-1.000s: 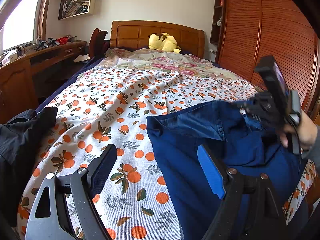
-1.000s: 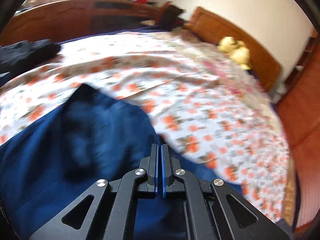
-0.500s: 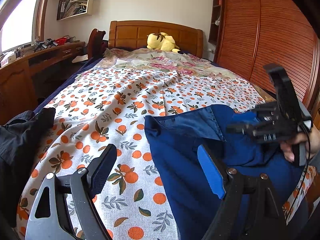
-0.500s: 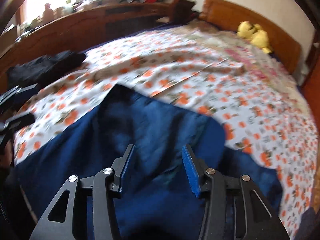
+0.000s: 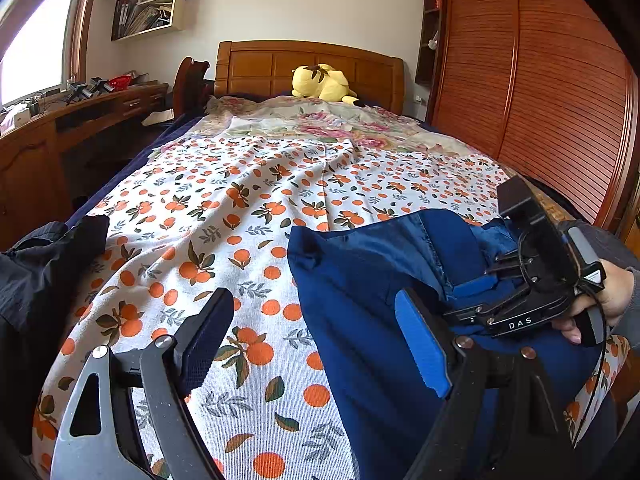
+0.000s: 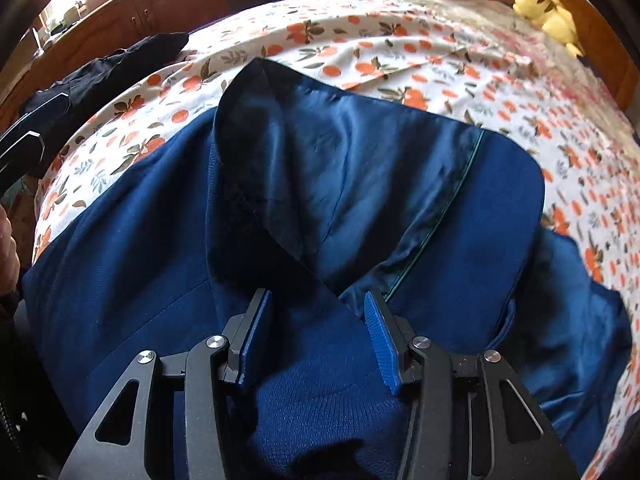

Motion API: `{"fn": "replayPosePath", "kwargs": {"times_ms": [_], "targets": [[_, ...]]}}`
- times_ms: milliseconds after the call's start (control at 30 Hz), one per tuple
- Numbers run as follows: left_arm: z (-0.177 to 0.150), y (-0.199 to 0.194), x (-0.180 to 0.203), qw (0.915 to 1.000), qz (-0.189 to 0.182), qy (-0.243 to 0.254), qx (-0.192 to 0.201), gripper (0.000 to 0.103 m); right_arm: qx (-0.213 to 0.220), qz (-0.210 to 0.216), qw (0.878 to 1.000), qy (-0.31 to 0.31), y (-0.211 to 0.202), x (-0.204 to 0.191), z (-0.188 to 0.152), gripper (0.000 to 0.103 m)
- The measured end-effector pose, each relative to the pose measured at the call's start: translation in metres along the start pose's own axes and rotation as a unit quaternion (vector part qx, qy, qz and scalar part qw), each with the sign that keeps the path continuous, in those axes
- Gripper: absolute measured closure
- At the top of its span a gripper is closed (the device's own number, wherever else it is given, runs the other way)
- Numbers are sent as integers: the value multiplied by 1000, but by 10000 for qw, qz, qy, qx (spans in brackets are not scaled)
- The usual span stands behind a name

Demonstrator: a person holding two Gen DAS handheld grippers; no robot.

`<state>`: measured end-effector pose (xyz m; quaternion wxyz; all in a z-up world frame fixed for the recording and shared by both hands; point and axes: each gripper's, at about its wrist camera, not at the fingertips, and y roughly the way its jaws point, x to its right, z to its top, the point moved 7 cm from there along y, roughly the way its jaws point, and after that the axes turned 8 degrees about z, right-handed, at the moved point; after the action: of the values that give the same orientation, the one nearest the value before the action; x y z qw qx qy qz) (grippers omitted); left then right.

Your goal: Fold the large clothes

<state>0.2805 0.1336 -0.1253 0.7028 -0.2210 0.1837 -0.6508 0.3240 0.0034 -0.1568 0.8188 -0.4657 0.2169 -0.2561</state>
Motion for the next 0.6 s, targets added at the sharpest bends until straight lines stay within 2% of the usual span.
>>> {"fn": "replayPosePath", "kwargs": {"times_ms": [100, 133, 200, 267, 367, 600], "targets": [[0, 1, 0, 10000, 0, 9, -4, 20, -33, 88, 9999, 49, 5, 1, 0, 54], [0, 0, 0, 10000, 1, 6, -6, 20, -45, 113, 9999, 42, 5, -1, 0, 57], [0, 0, 0, 10000, 1, 4, -4, 20, -63, 207, 9998, -5, 5, -5, 0, 66], [0, 0, 0, 10000, 2, 0, -1, 20, -94, 355, 9993, -42, 6, -11, 0, 83], [0, 0, 0, 10000, -3, 3, 0, 20, -63, 475, 9987, -191, -3, -20, 2, 94], [0, 0, 2, 10000, -12, -4, 13, 20, 700, -459, 9951, -534, -37, -10, 36, 97]]}}
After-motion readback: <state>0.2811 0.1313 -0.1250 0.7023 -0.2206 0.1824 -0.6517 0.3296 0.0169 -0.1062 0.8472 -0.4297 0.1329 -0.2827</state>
